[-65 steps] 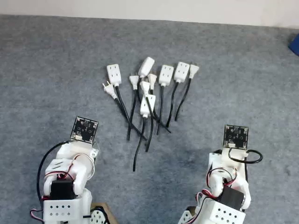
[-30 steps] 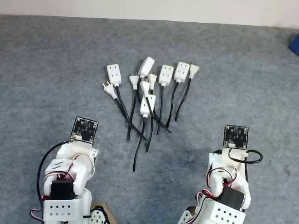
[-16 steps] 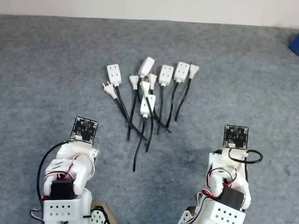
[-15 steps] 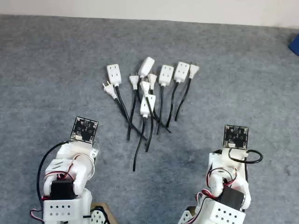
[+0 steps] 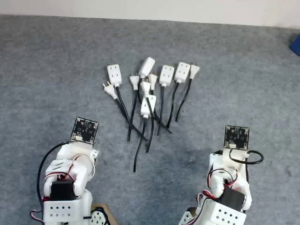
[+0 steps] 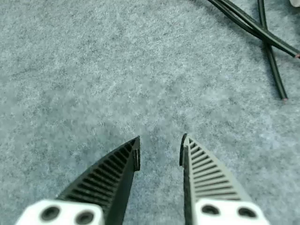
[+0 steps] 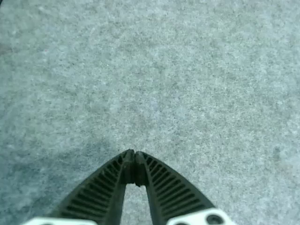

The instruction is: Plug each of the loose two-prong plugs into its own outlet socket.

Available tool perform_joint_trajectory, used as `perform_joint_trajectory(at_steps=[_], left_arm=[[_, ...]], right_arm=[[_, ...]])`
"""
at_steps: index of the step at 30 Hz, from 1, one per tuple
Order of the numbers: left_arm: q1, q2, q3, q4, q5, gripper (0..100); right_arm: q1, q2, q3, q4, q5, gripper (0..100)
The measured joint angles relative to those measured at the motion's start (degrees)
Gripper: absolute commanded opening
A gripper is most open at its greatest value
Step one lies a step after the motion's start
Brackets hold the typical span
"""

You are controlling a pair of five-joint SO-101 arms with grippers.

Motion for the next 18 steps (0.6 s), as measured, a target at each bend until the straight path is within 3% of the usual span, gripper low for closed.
perform_joint_trajectory(at_steps=[5, 18], left_arm=[[0.0, -0.1, 0.0, 6.9, 0.0, 15], [-1.7, -0.1, 0.0, 7.0, -0.1, 15]], right_arm=[[0.0, 0.0, 0.0, 0.0, 0.0, 0.5], [-1.4, 0.0, 0.0, -1.8, 0.0, 0.5]])
